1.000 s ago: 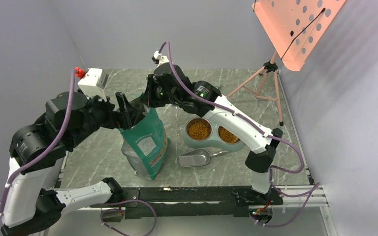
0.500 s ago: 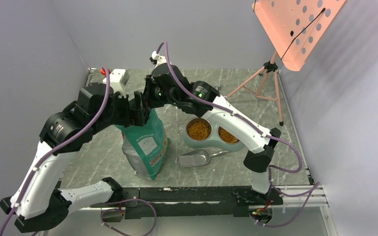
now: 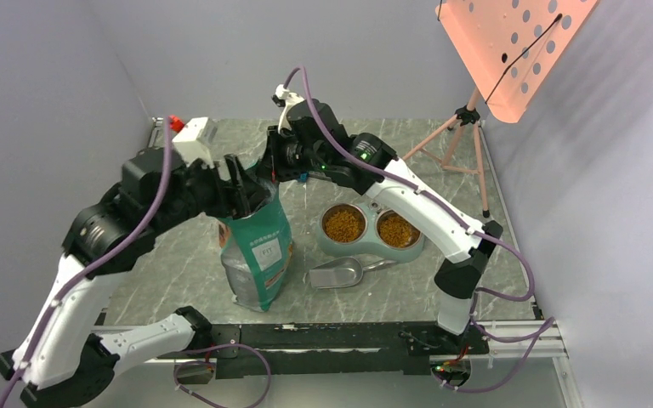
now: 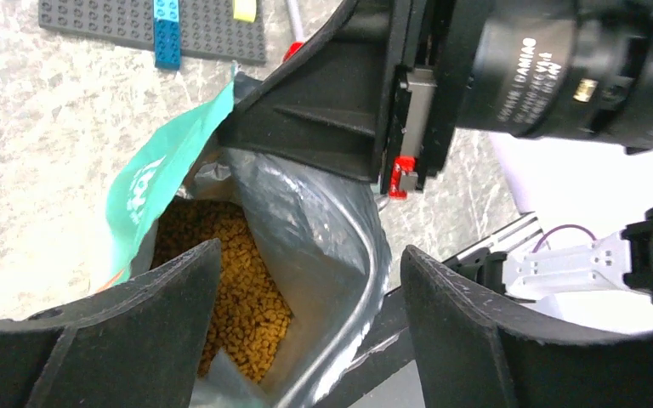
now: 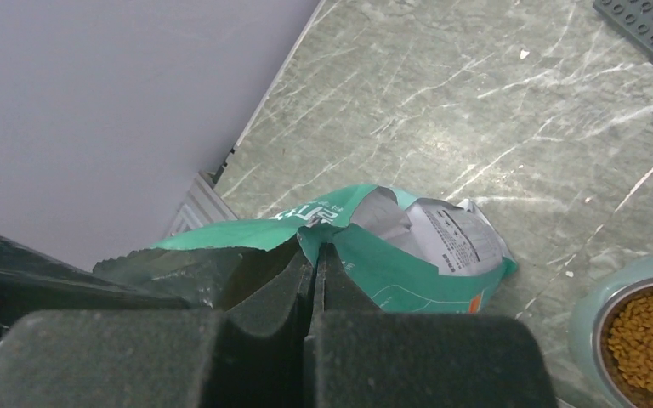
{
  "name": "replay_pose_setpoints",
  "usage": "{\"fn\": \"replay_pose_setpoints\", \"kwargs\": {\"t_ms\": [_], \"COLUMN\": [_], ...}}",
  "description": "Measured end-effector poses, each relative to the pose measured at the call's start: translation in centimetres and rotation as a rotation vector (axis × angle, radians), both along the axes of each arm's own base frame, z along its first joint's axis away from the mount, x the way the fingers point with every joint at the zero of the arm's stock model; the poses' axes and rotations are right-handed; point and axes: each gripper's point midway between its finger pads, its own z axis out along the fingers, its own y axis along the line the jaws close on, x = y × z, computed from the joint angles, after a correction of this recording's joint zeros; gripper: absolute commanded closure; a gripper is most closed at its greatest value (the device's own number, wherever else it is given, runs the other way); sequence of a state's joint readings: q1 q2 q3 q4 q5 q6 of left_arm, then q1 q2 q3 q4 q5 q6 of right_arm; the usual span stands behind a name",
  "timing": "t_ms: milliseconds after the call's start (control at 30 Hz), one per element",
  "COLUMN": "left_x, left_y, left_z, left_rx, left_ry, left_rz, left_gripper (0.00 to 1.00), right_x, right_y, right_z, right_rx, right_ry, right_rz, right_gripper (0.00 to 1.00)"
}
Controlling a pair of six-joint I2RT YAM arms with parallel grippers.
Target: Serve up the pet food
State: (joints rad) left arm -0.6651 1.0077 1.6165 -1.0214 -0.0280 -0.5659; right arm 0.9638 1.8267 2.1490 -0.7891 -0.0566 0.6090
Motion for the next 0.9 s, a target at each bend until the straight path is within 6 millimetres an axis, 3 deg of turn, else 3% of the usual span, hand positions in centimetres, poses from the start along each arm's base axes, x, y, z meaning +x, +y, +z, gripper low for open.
{"fn": "replay_pose_setpoints", "kwargs": {"t_ms": [267,333,400,600,700,833,900], "left_x": [-5.5,-6.8,-7.6,-6.2,-5.0,-3.9,-3.6], "left_y": [4.2,5.1,5.4,2.7,1.3,0.6,0.7], "left_z": [4.7,4.5,3.2,-1.3,-2.0,-2.7,-3.1], "left_rx": [-0.17,-0.207,-0.219,-0.131,-0.093,-0.045,-0.02], "left_ry": [-0.172,-0.191,-0.176,-0.065,-0.041,-0.015,-0.012], "left_rz": [0.008,0.01,0.002,-0.072,-0.104,-0.111,-0.105], "left_gripper": [0.32,0.43,0.47,0.57,0.58,0.73,0.76], "right_x": [0.0,0.0,-0.2,0.2,0.2,0.1,0.1], "right_y": [-0.4,-0.4,-0.5,-0.2,-0.2,-0.2,-0.2], "right_z": [0.1,0.2,0.3,0.3,0.2,0.3,0.3], "right_rx": [-0.016,-0.012,-0.013,-0.002,0.001,0.002,0.002], "right_ry": [-0.034,-0.025,-0.011,0.019,0.026,0.027,0.027], "right_rz": [0.014,0.011,0.01,0.006,0.008,0.009,0.01], "right_gripper": [1.0,1.0,1.0,1.0,1.0,1.0,1.0]}}
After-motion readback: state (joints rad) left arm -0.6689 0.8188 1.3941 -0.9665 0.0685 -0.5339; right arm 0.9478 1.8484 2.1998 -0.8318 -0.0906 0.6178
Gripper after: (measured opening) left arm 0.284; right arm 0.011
